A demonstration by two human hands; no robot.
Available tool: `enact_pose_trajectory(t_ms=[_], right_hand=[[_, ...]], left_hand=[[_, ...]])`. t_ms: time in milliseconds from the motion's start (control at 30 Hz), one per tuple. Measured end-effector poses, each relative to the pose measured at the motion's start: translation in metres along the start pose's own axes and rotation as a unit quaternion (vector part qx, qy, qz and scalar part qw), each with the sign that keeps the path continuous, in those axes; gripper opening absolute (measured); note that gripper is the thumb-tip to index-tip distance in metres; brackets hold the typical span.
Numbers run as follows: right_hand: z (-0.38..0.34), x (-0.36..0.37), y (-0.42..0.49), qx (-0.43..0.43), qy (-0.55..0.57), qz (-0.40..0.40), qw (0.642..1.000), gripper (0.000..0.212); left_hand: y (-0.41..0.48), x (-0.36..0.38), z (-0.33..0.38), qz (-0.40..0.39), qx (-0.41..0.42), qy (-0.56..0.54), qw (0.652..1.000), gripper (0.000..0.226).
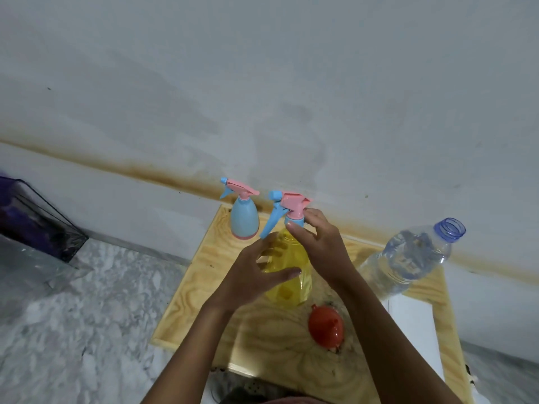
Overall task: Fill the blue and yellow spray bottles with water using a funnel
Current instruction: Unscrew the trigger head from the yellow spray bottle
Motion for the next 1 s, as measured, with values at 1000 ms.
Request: enact_pose_trajectory(t_ms=[1000], right_hand=[[0.008,-0.005,-0.016,0.085,0.057,0.101,0.99,0.029]], left_hand=[[-0.008,0.02,0.01,0.056,0.098,0.044,0.993,0.06]])
Point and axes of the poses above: each hand's wrist, its own y-axis towards the middle knuckle, its own x-axis out of the palm, z = x × y, the point moved 6 cm from there along y, towards the middle knuckle, and after that the axes turned 5 degrees about z, right-handed, at the moved point
